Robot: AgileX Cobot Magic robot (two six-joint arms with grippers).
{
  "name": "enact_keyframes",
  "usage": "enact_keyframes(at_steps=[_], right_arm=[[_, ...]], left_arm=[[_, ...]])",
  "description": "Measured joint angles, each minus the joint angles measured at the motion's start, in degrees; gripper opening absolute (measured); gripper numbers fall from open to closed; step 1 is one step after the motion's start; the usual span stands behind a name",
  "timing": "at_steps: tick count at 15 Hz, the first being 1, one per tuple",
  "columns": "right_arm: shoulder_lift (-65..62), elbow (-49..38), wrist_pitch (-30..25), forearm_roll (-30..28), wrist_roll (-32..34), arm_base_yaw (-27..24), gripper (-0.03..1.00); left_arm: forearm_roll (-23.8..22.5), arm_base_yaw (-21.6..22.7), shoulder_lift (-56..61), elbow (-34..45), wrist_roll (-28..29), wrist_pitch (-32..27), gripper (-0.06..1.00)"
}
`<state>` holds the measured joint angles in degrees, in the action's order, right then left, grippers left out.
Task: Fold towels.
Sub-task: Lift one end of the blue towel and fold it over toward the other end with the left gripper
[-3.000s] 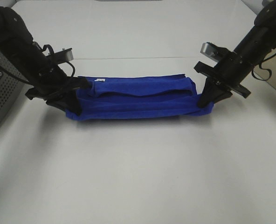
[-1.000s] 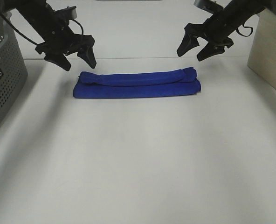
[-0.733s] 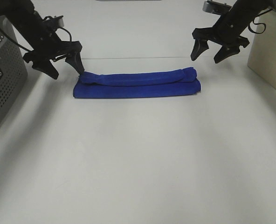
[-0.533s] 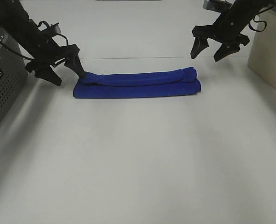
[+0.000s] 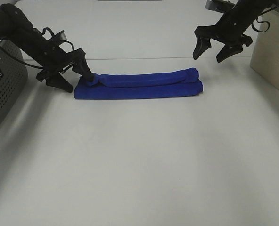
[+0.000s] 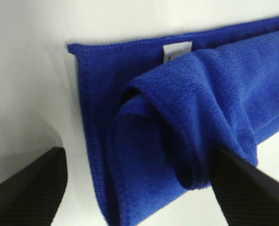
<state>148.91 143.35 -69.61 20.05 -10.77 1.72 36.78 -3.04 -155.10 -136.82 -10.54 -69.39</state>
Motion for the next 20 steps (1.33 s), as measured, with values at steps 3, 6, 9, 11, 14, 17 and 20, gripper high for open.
enact_keyframes(at_steps=[3,6,9,11,14,17,20], right_arm=[[0.0,0.0,-0.1,0.2,0.0,0.0,0.75],[0.0,0.0,-0.1,0.3,0.0,0.0,0.75],[0.0,0.0,-0.1,0.3,0.0,0.0,0.75],[-0.1,0.0,-0.1,0.3,0.0,0.0,0.75],[-0.4,0.0,-0.1,0.3,0.0,0.0,0.75],[-2.2,0.0,-0.1,-0.3,0.0,0.0,0.75],[-3.9,0.0,-0.1,-0.9,-0.1,0.0,0.75]], left_arm=[[4.7,-2.9,-1.4,-0.5,-0.1,0.1,0.76],[5.2,-3.8,-1.9,-0.5,0.2,0.1,0.68],[1.7,-3.8,-2.6,-0.5,0.2,0.2,0.15],[1.5,-3.8,-2.6,-0.6,-1.0,0.2,0.06],[-0.9,-3.8,-1.9,-1.7,-1.7,-0.1,0.06],[-5.2,-1.8,2.5,-1.7,-1.7,-0.1,0.06],[-3.9,-1.5,7.6,-1.7,-1.7,-0.1,0.06]])
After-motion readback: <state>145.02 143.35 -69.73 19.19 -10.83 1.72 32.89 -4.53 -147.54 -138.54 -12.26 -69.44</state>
